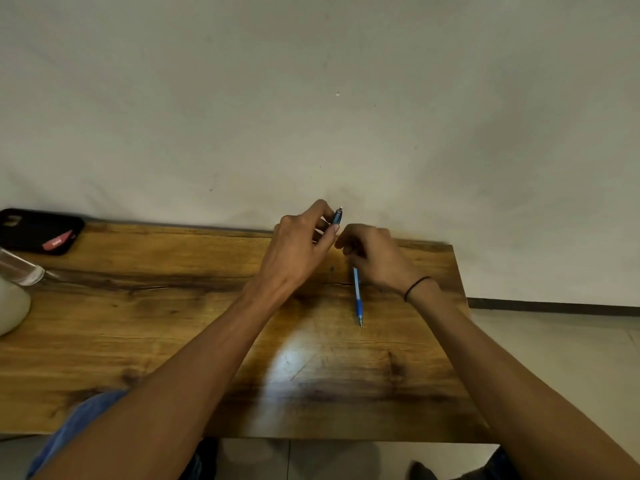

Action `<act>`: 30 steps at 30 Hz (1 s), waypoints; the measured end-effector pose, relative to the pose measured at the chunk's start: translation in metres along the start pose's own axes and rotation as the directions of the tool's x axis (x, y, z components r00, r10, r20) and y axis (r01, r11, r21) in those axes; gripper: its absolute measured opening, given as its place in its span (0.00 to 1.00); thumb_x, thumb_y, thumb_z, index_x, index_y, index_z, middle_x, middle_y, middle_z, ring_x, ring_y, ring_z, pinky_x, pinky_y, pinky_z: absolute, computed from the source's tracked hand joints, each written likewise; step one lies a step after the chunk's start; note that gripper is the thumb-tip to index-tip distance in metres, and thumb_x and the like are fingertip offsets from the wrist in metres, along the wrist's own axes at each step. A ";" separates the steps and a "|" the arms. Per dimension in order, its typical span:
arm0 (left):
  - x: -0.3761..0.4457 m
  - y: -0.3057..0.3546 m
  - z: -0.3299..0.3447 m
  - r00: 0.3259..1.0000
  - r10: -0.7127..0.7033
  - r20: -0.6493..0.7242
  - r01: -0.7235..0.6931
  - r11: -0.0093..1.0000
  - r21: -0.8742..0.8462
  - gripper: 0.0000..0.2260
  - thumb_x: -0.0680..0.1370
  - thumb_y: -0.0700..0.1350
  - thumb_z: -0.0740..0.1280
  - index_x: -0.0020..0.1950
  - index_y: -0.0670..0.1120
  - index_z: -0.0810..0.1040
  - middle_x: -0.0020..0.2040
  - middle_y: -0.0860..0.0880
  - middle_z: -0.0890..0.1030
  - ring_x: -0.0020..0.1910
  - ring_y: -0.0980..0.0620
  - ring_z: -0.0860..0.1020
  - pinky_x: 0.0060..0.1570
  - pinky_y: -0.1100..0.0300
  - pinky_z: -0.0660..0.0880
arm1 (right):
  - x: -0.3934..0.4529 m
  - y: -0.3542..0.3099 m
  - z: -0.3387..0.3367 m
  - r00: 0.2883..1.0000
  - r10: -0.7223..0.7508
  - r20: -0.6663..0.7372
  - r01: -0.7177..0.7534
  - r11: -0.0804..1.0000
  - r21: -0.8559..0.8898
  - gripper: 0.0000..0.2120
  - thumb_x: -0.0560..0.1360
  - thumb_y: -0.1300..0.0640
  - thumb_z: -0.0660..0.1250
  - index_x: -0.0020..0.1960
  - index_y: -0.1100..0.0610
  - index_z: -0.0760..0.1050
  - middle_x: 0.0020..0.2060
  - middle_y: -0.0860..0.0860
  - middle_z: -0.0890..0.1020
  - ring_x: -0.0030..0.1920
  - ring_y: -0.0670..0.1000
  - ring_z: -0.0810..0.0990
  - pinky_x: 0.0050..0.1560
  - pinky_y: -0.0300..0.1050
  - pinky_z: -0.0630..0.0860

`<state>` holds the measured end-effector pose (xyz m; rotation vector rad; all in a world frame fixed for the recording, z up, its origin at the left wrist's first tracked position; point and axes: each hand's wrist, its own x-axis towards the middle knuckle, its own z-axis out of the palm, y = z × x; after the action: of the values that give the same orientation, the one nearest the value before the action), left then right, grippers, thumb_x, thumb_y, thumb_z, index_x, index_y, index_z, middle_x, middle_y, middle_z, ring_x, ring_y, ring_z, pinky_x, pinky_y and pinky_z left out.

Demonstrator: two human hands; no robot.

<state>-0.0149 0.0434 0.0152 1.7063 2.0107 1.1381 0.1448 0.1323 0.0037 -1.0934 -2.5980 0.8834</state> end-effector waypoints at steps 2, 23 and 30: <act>0.001 -0.001 0.000 1.000 -0.016 -0.007 0.016 1.000 -0.007 0.04 0.83 0.47 0.69 0.56 0.49 0.77 0.46 0.52 0.87 0.40 0.55 0.86 0.45 0.52 0.86 | -0.002 0.001 0.012 0.997 0.004 0.074 0.001 0.998 -0.067 0.12 0.77 0.69 0.68 0.57 0.57 0.81 0.46 0.53 0.84 0.48 0.52 0.83 0.52 0.55 0.83; 0.001 -0.001 0.001 0.999 -0.048 0.010 0.048 0.999 0.015 0.05 0.83 0.46 0.70 0.59 0.49 0.78 0.48 0.50 0.87 0.41 0.54 0.86 0.46 0.51 0.86 | 0.003 -0.031 -0.031 0.876 -0.034 -0.482 0.159 0.962 0.222 0.05 0.81 0.65 0.69 0.54 0.60 0.84 0.48 0.51 0.86 0.50 0.47 0.84 0.53 0.37 0.80; 0.001 0.002 0.002 0.999 -0.042 0.023 0.041 0.998 0.041 0.06 0.84 0.46 0.69 0.60 0.49 0.78 0.48 0.50 0.88 0.41 0.53 0.86 0.46 0.50 0.86 | 0.001 -0.036 -0.042 0.890 -0.266 -0.370 0.269 0.962 -0.044 0.07 0.81 0.67 0.68 0.55 0.61 0.83 0.48 0.54 0.84 0.48 0.50 0.81 0.52 0.43 0.80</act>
<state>-0.0126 0.0448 0.0154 1.6804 2.0583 1.0664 0.1393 0.1320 0.0583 -0.7808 -2.3443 0.5580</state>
